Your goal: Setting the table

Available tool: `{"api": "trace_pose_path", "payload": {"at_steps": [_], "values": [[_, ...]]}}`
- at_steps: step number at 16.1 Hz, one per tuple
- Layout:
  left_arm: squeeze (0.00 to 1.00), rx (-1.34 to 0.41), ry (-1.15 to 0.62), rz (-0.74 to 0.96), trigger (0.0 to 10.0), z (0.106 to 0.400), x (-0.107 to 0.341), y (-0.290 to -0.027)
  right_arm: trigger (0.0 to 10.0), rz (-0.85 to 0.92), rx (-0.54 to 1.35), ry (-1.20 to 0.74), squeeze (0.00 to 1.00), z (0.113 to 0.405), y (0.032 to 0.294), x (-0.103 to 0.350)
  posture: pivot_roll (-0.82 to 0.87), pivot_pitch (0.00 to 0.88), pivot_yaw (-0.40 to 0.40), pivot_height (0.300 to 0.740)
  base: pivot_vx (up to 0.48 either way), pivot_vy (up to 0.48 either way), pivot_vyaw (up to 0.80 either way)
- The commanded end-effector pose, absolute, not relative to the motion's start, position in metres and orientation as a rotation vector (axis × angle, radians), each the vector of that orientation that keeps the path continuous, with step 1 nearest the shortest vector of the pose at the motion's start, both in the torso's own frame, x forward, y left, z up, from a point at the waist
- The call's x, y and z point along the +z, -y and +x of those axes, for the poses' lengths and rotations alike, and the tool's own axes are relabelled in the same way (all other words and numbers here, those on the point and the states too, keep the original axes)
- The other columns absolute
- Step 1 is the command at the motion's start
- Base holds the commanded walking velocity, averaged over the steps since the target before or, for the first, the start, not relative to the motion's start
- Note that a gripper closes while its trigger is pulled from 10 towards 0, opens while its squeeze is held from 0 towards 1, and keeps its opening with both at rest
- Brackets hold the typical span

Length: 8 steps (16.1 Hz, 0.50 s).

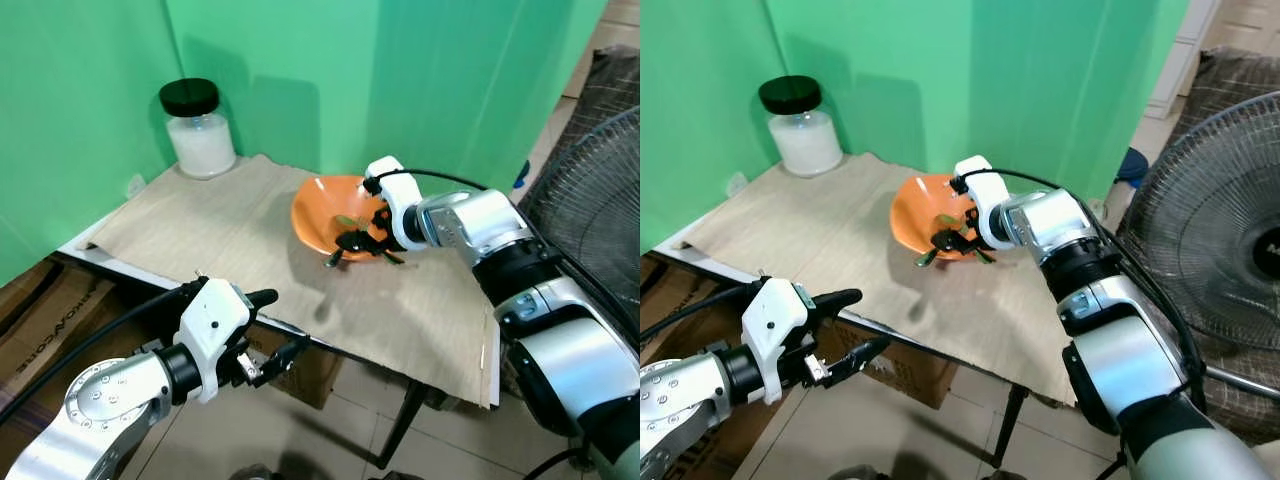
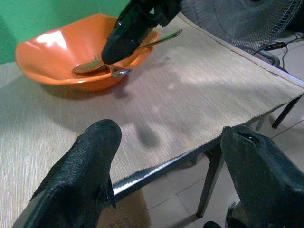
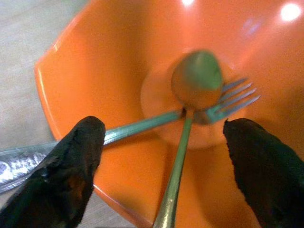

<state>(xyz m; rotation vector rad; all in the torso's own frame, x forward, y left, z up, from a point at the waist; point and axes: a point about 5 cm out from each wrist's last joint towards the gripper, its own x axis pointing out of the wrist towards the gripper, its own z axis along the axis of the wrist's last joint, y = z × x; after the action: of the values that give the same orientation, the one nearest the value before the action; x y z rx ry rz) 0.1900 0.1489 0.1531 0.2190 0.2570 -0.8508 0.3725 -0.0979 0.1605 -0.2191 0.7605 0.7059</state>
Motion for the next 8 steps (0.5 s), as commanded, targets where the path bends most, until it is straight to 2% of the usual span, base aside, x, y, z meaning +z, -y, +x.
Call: {"api": "trace_pose_path", "payload": {"at_steps": [1,2,3,8], "values": [[0.00,-0.853,-0.260,0.228,10.0,0.1877,0.1557,-0.1499,0.6,-0.241,0.716,-0.768,0.00,0.3746,0.0964,0.1625,0.04,0.000,0.002,0.740,0.000,0.000,0.00],[0.00,-0.852,-0.261,0.229,10.0,0.1874,0.1558,-0.1503,0.6,-0.247,0.713,-0.777,0.00,0.3748,0.0965,0.1617,0.04,0.000,0.001,0.740,0.000,0.000,0.00],[0.00,-0.850,-0.261,0.229,10.0,0.1876,0.1561,-0.1503,0.0,-0.240,0.713,-0.794,0.00,0.3757,0.0970,0.1612,0.04,0.000,0.000,0.740,0.000,0.000,0.00],[0.00,-0.834,-0.264,0.237,10.0,0.1865,0.1562,-0.1519,0.0,-0.221,0.705,-0.789,0.00,0.3815,0.0979,0.1682,0.05,0.000,-0.006,0.740,0.000,0.000,0.00]]}}
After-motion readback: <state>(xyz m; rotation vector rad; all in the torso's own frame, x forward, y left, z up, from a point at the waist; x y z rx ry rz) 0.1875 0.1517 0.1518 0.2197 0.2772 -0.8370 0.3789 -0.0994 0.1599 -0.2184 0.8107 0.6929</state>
